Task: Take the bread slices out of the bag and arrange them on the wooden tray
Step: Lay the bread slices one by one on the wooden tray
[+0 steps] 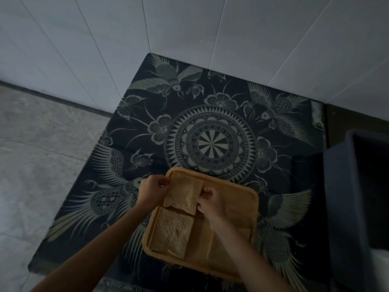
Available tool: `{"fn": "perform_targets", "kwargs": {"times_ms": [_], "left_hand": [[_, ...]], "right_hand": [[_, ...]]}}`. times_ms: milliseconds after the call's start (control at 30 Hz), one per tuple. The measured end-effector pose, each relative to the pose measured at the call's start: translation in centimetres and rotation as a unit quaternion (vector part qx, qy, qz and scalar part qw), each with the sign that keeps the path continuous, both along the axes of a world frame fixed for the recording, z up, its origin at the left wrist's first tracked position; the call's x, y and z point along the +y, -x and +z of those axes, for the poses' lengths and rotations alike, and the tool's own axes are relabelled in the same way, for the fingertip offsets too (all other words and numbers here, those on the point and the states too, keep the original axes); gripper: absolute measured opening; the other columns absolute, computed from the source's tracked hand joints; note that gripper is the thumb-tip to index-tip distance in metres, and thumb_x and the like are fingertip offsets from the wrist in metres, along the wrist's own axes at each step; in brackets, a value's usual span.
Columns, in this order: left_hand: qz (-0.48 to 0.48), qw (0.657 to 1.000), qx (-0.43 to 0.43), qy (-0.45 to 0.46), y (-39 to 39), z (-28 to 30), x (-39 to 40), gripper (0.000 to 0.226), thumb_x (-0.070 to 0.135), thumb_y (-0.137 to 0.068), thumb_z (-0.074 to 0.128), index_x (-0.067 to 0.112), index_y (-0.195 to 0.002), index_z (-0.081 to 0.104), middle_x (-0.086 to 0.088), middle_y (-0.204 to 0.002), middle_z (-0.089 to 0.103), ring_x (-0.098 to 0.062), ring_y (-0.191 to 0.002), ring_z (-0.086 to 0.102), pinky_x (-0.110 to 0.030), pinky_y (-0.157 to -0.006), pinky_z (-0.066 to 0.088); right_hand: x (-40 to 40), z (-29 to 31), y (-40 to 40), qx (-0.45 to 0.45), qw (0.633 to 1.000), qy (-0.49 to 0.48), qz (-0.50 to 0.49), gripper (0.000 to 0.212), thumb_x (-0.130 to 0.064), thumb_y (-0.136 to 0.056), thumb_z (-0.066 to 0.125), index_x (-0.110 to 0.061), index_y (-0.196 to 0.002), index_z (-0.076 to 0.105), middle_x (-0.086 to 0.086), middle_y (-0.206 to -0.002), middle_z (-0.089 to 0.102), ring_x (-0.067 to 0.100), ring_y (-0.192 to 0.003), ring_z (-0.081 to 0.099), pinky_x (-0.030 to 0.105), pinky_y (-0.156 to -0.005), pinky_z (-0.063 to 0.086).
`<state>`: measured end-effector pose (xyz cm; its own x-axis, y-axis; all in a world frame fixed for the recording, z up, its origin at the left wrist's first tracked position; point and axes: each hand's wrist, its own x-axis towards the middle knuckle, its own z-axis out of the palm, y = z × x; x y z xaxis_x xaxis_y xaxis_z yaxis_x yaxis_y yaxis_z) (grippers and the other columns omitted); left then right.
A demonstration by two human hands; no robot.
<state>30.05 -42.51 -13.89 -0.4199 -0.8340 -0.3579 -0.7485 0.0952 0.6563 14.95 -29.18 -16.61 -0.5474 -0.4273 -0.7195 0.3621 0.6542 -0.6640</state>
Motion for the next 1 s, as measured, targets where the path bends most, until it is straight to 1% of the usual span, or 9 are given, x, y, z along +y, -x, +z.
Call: {"fn": "perform_targets", "kwargs": {"times_ms": [67, 233, 333, 400, 533, 633, 733, 833, 1000], "left_hand": [[0.001, 1.000, 0.000, 0.011, 0.0, 0.0, 0.1, 0.022, 0.007, -0.084, 0.070, 0.013, -0.104, 0.079, -0.003, -0.100, 0.079, -0.012, -0.089, 0.070, -0.026, -0.078, 0.055], [-0.008, 1.000, 0.000, 0.019, -0.2, -0.3, 0.1, 0.021, 0.010, -0.085, 0.070, 0.015, -0.103, 0.079, -0.001, -0.101, 0.079, -0.005, -0.083, 0.064, -0.023, -0.075, 0.051], [-0.016, 1.000, -0.007, 0.013, -0.4, -0.3, -0.1, 0.020, 0.014, -0.086, 0.071, 0.017, -0.103, 0.080, 0.000, -0.100, 0.079, -0.005, -0.083, 0.065, -0.021, -0.073, 0.049], [-0.020, 1.000, -0.011, 0.012, -0.4, -0.3, -0.3, 0.020, 0.014, -0.086, 0.071, 0.016, -0.103, 0.080, -0.001, -0.099, 0.079, -0.005, -0.083, 0.065, -0.021, -0.073, 0.049], [-0.032, 0.999, 0.001, 0.024, -0.3, 0.0, -0.1, 0.021, 0.011, -0.086, 0.071, 0.014, -0.105, 0.079, -0.002, -0.100, 0.079, -0.005, -0.081, 0.065, -0.021, -0.073, 0.050], [-0.050, 0.998, 0.011, 0.019, -0.7, 0.4, 0.2, 0.022, 0.012, -0.086, 0.070, 0.014, -0.106, 0.079, -0.002, -0.101, 0.079, -0.011, -0.088, 0.071, -0.033, -0.081, 0.059], [-0.066, 0.997, 0.021, 0.032, -1.2, 0.8, 0.6, 0.018, 0.015, -0.086, 0.069, 0.015, -0.101, 0.079, 0.000, -0.095, 0.079, -0.016, -0.087, 0.072, -0.040, -0.079, 0.060], [-0.064, 0.997, 0.028, 0.026, -1.5, 1.3, 1.1, 0.029, 0.019, -0.086, 0.070, 0.017, -0.115, 0.075, 0.003, -0.107, 0.077, -0.014, -0.092, 0.072, -0.038, -0.081, 0.061], [-0.037, 0.998, 0.052, 0.017, -1.3, 2.2, 2.7, 0.035, 0.018, -0.089, 0.070, 0.017, -0.123, 0.070, 0.002, -0.115, 0.074, -0.008, -0.092, 0.069, -0.024, -0.078, 0.057]], "right_hand": [[0.1, 0.0, -0.2, 0.050, 0.998, -0.006, 0.032, 0.030, -0.013, -0.093, 0.073, -0.018, -0.120, 0.060, -0.005, -0.101, 0.066, 0.016, -0.097, 0.068, 0.044, -0.091, 0.061], [0.1, 0.1, -0.8, 0.148, 0.984, -0.022, 0.093, 0.036, -0.021, -0.096, 0.070, -0.019, -0.131, 0.060, -0.018, -0.093, 0.061, 0.000, -0.084, 0.063, 0.025, -0.073, 0.058], [0.0, 0.4, -0.9, 0.131, 0.987, -0.021, 0.091, 0.039, -0.021, -0.095, 0.071, -0.019, -0.133, 0.059, -0.009, -0.099, 0.067, 0.017, -0.094, 0.071, 0.046, -0.083, 0.063], [0.1, 0.5, -0.9, 0.118, 0.989, -0.020, 0.087, 0.041, -0.020, -0.095, 0.071, -0.019, -0.134, 0.058, -0.006, -0.101, 0.068, 0.019, -0.095, 0.071, 0.049, -0.085, 0.063], [0.3, 0.9, -0.8, 0.086, 0.993, -0.009, 0.075, 0.045, -0.024, -0.094, 0.072, -0.019, -0.136, 0.057, -0.011, -0.099, 0.063, 0.018, -0.100, 0.068, 0.047, -0.091, 0.061], [0.4, 1.6, -0.6, 0.044, 0.997, -0.005, 0.059, 0.050, -0.034, -0.091, 0.074, -0.021, -0.136, 0.056, -0.012, -0.098, 0.065, 0.016, -0.100, 0.068, 0.046, -0.095, 0.060], [1.4, 2.7, 0.1, 0.021, 0.998, 0.000, 0.054, 0.042, -0.033, -0.094, 0.070, -0.025, -0.132, 0.056, -0.008, -0.099, 0.067, 0.010, -0.089, 0.069, 0.035, -0.082, 0.064], [3.5, 3.8, 1.4, 0.031, 0.998, 0.015, 0.047, 0.033, -0.029, -0.097, 0.065, -0.027, -0.130, 0.058, -0.002, -0.111, 0.066, 0.011, -0.095, 0.069, 0.027, -0.074, 0.061], [7.7, 5.5, 4.3, 0.055, 0.998, 0.029, 0.008, 0.025, -0.027, -0.098, 0.065, -0.025, -0.124, 0.064, 0.000, -0.110, 0.068, 0.015, -0.094, 0.070, 0.035, -0.079, 0.063]]}}
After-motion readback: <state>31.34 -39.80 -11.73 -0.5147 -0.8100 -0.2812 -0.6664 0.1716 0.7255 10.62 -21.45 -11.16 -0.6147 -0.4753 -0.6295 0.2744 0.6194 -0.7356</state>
